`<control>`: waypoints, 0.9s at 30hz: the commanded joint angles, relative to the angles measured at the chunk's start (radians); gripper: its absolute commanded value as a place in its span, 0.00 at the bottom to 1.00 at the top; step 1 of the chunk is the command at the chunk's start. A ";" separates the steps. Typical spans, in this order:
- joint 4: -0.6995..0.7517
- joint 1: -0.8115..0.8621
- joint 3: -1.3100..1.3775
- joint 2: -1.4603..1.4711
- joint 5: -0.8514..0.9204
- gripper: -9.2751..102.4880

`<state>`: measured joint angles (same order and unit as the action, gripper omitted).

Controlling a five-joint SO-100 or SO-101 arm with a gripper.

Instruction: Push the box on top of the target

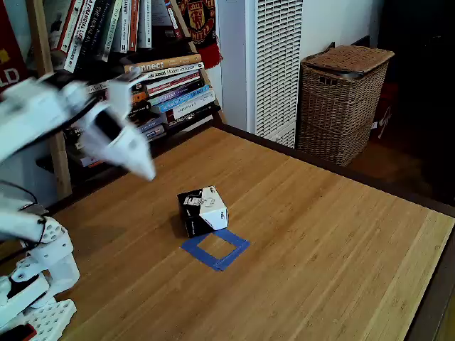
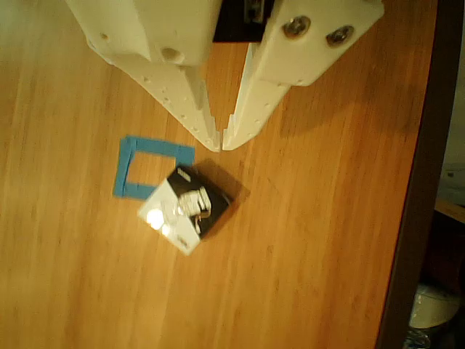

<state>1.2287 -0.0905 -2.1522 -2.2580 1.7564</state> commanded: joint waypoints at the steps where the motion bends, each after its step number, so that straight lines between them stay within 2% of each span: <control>1: -0.049 -0.026 0.126 0.153 0.011 0.08; 8: -0.229 -0.089 0.155 0.337 0.037 0.08; 14: -0.347 -0.101 0.103 0.328 0.086 0.08; 19: -0.307 -0.115 0.196 0.411 0.114 0.08; 27: -0.356 -0.109 0.247 0.506 0.170 0.08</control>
<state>0.8974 -0.2102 -1.9497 -1.7549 1.9021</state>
